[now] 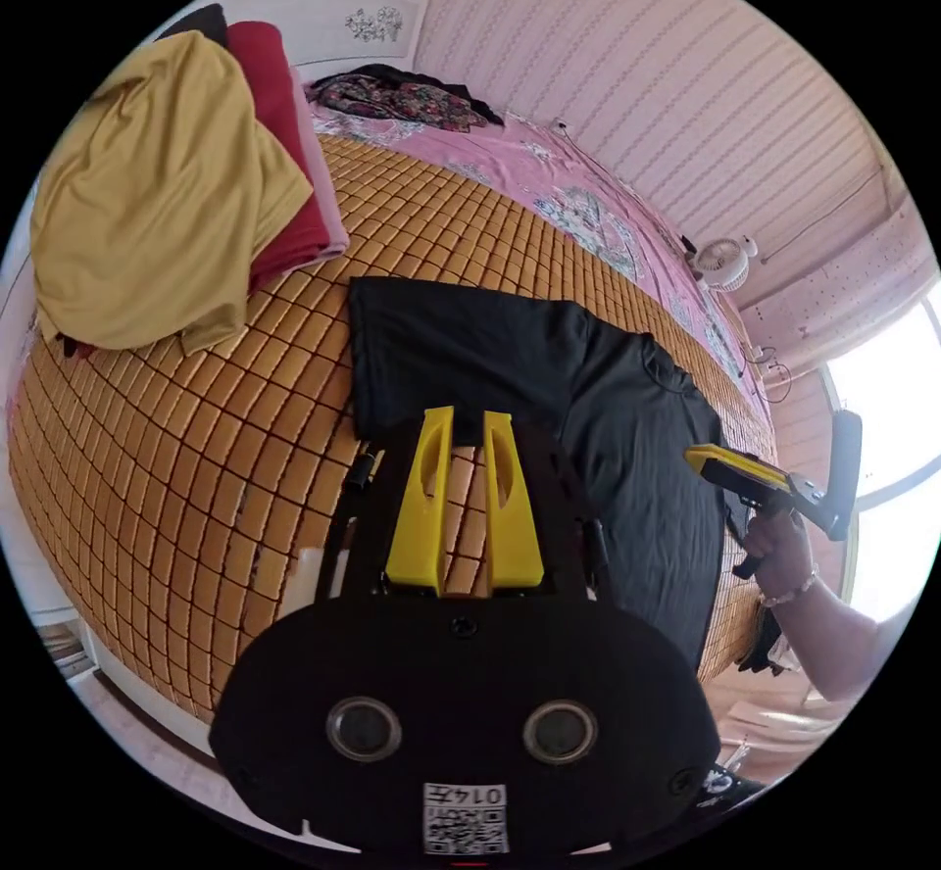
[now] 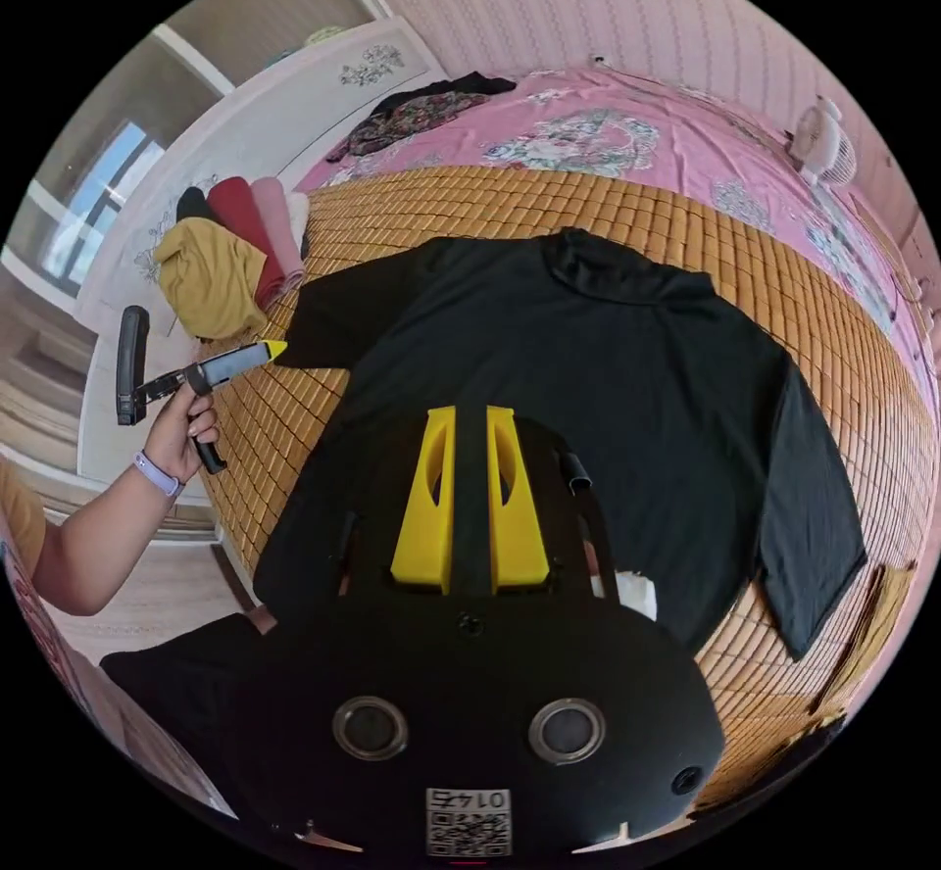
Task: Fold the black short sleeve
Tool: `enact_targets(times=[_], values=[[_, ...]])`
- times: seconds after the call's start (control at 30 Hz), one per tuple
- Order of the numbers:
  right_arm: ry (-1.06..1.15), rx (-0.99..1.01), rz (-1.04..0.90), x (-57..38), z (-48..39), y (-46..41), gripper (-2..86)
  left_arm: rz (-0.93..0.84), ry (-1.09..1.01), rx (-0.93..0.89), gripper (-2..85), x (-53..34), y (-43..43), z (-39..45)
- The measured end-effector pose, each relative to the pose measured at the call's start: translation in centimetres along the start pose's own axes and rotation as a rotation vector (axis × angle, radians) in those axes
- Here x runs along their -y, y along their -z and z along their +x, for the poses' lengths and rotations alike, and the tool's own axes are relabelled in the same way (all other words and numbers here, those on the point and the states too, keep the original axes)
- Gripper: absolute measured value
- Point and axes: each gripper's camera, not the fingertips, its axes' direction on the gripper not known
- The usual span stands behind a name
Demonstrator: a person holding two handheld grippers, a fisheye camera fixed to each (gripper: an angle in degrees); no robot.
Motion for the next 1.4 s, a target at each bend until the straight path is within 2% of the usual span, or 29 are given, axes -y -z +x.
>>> enact_targets(times=[0.2, 0.27, 0.4, 0.47, 0.53, 0.7, 0.97, 1.1, 1.2, 1.3, 1.4], values=[[0.272, 0.051, -0.065, 9.3, -11.2, -6.3, 6.3, 0.047, 0.211, 0.006, 6.6, -0.7, 2.2, -7.1], [0.330, 0.069, -0.077, 11.6, -14.3, -8.3, 6.4, 0.031, 0.289, -0.064, 6.6, -1.0, 2.3, -9.2], [0.477, 0.112, -0.117, 16.0, -21.1, -13.1, 7.0, 0.027, 0.330, -0.107, 6.7, -0.8, 2.4, -10.5], [0.530, 0.069, -0.142, 17.4, -23.6, -15.1, 7.2, 0.034, 0.337, -0.128, 7.2, -0.2, 2.7, -10.8], [0.593, -0.065, -0.189, 18.7, -26.3, -17.8, 8.0, 0.040, 0.335, -0.148, 7.2, 0.3, 2.6, -10.9], [0.601, -0.193, -0.246, 20.4, -28.7, -22.1, 8.0, -0.004, 0.332, -0.115, 2.0, 0.9, 1.9, -11.4], [0.474, -0.130, -0.219, 21.4, -26.3, -21.0, 1.3, 0.029, 0.235, -0.088, -0.9, 0.9, 3.2, -9.9], [0.364, -0.035, -0.059, 20.4, -21.5, -14.8, 0.8, 0.144, 0.110, -0.153, -1.0, 0.5, 5.9, -6.8], [0.257, 0.017, 0.096, 17.3, -16.2, -8.4, 0.8, 0.182, -0.025, -0.266, -0.9, 0.0, 7.3, -3.2], [0.129, -0.002, 0.220, 12.1, -10.7, -1.9, 1.1, 0.187, -0.191, -0.453, -0.6, -1.1, 7.9, 1.6], [0.023, -0.111, 0.189, 6.3, -6.5, 2.2, 1.9, 0.090, -0.310, -0.539, 0.9, -3.4, 6.3, 6.1]])
